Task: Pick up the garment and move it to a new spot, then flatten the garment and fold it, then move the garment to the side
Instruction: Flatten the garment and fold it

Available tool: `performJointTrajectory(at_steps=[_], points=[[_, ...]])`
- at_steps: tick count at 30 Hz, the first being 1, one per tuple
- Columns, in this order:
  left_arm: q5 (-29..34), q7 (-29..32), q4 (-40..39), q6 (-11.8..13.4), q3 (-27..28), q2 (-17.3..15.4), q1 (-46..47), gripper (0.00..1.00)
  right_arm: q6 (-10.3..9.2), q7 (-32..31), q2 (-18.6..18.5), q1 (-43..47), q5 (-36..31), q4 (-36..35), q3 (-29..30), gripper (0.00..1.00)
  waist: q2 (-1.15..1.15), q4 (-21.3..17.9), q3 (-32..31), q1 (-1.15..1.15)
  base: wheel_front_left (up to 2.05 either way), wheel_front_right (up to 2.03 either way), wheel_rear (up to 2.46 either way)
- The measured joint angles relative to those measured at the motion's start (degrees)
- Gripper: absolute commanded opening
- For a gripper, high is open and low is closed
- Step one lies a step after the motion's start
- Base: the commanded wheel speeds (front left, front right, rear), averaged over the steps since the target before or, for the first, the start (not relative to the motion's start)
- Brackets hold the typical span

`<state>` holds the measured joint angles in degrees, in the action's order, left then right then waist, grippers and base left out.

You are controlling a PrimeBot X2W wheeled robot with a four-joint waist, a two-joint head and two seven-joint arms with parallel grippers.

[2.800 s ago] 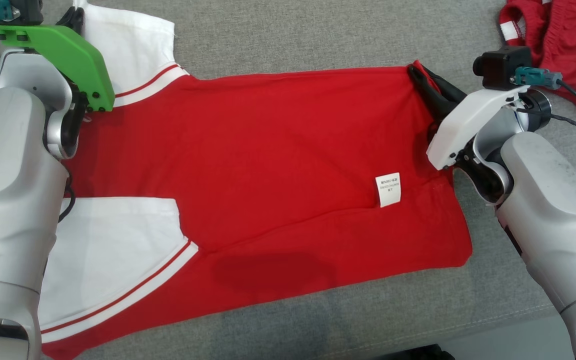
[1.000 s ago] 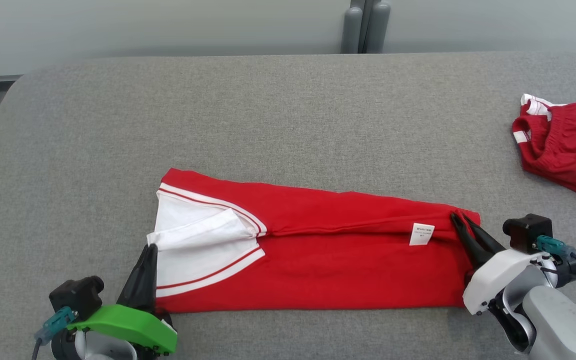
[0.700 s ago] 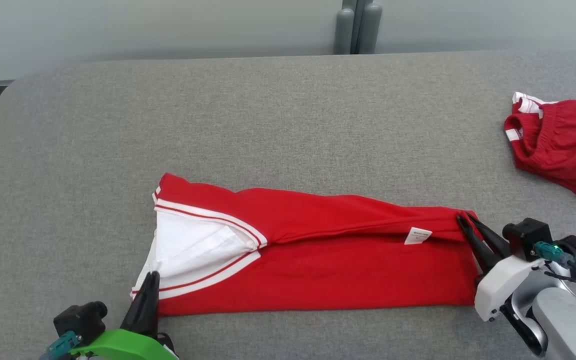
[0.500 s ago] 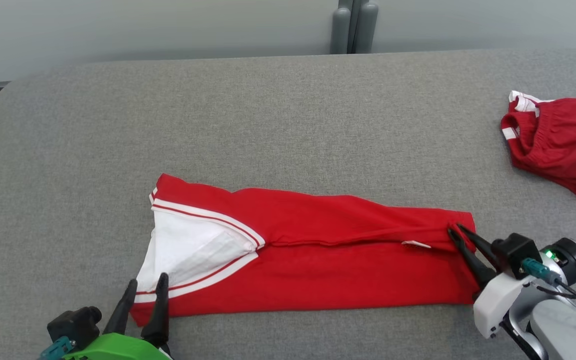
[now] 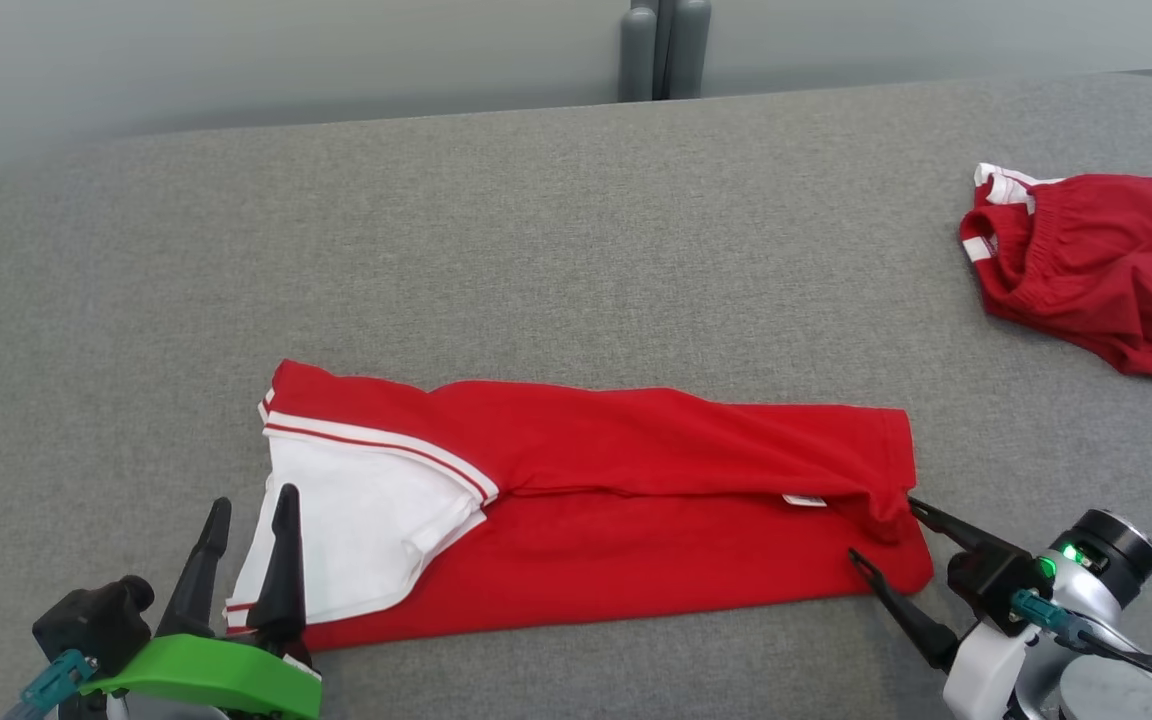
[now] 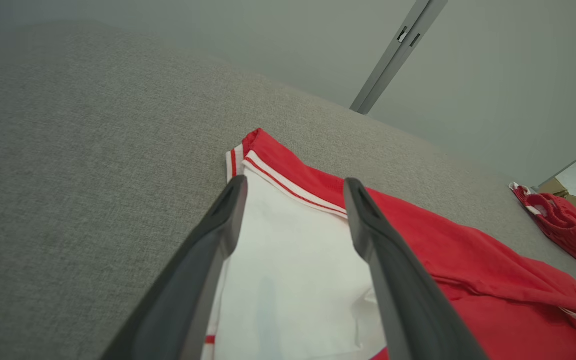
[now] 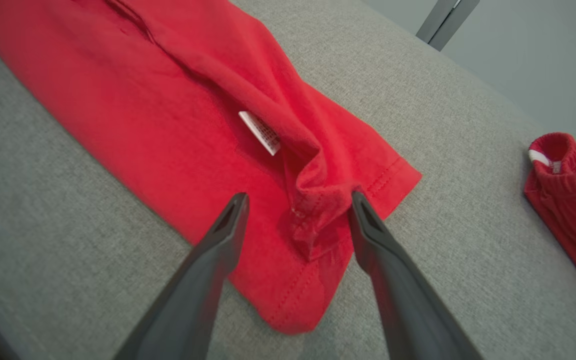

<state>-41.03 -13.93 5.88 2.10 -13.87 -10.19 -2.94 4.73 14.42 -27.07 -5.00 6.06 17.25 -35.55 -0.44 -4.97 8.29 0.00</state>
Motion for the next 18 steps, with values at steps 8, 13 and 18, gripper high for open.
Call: performJointTrajectory(at_steps=[8,13,18], points=[[0.66,-0.01,-3.98,0.52,0.12,0.05,-0.04,1.00,-0.58,0.01,-3.20,3.21,0.00,-0.54,2.96,1.00,0.00,-2.56,0.17,0.00,0.00,0.00,0.00],[1.90,-0.31,-6.44,0.53,-0.67,0.18,-0.04,1.00,-2.35,0.00,-1.11,3.28,7.09,-2.22,10.23,1.00,0.00,-3.86,-0.05,0.00,0.00,0.00,0.00],[2.98,-0.30,-8.06,0.92,-2.12,0.35,-0.03,1.00,-2.02,0.00,2.44,3.21,12.76,-2.63,13.95,1.00,0.00,-3.86,-0.21,0.00,0.00,0.00,0.00]])
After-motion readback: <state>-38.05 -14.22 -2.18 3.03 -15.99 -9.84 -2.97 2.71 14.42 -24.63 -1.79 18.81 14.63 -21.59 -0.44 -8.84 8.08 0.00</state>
